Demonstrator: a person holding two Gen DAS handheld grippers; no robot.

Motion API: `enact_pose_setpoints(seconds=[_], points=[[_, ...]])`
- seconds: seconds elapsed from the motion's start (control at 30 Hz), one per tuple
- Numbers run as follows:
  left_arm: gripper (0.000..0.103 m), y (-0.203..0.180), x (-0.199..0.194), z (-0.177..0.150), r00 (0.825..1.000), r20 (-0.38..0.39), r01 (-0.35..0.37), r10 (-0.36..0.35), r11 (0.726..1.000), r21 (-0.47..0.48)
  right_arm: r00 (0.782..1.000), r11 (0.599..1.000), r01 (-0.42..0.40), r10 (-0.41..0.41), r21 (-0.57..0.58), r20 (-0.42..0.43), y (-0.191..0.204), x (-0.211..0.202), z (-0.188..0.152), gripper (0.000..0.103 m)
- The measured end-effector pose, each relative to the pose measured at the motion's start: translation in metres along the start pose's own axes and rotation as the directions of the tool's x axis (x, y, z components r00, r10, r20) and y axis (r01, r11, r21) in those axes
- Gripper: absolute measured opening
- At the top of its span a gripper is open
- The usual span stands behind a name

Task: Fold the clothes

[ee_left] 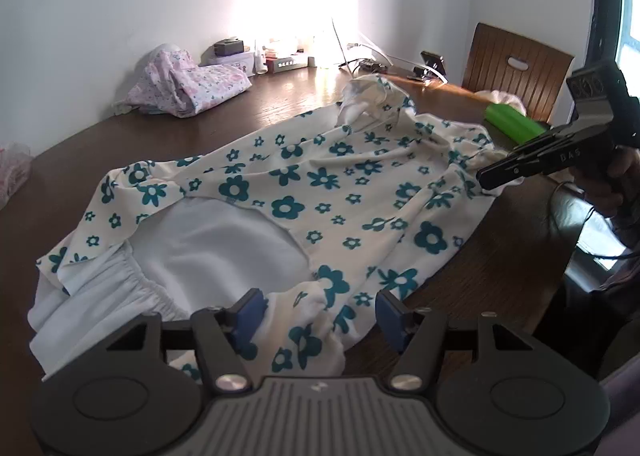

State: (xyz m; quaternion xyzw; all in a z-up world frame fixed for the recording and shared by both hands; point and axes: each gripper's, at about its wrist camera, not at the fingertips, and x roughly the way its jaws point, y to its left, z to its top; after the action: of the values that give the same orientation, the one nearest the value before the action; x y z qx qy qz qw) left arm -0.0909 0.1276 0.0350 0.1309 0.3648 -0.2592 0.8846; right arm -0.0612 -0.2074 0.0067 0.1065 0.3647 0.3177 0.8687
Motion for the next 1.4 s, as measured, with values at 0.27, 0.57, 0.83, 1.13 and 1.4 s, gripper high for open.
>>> enact_pose_setpoints(seconds=[0.27, 0.57, 0.83, 1.13, 1.4], points=[[0.058, 0.017, 0.010, -0.006, 1.000, -0.012, 0.006, -0.007, 0.998, -0.070, 1.000, 0.999, 0.015, -0.015, -0.037, 0.001, 0.009, -0.024, -0.001, 0.000], [0.057, 0.017, 0.012, -0.009, 1.000, 0.004, 0.031, -0.031, 0.998, -0.061, 1.000, 0.998, 0.020, -0.019, -0.052, 0.015, 0.010, -0.016, 0.000, 0.030], [0.054, 0.017, 0.011, -0.016, 0.999, -0.004, 0.035, -0.036, 0.998, -0.046, 0.996, 0.994, 0.010, -0.020, -0.110, -0.091, 0.017, -0.015, -0.008, 0.000], [0.068, 0.009, -0.020, 0.035, 0.978, 0.201, 0.054, -0.056, 0.998, 0.015, 0.987, 0.982, 0.137, -0.124, -0.134, 0.100, 0.014, -0.032, 0.045, 0.015], [0.065, -0.058, 0.063, 0.074, 0.973, 0.140, 0.178, -0.186, 0.982, 0.067, 0.954, 0.934, 0.300, -0.295, -0.196, 0.058, 0.018, 0.046, 0.058, 0.015]])
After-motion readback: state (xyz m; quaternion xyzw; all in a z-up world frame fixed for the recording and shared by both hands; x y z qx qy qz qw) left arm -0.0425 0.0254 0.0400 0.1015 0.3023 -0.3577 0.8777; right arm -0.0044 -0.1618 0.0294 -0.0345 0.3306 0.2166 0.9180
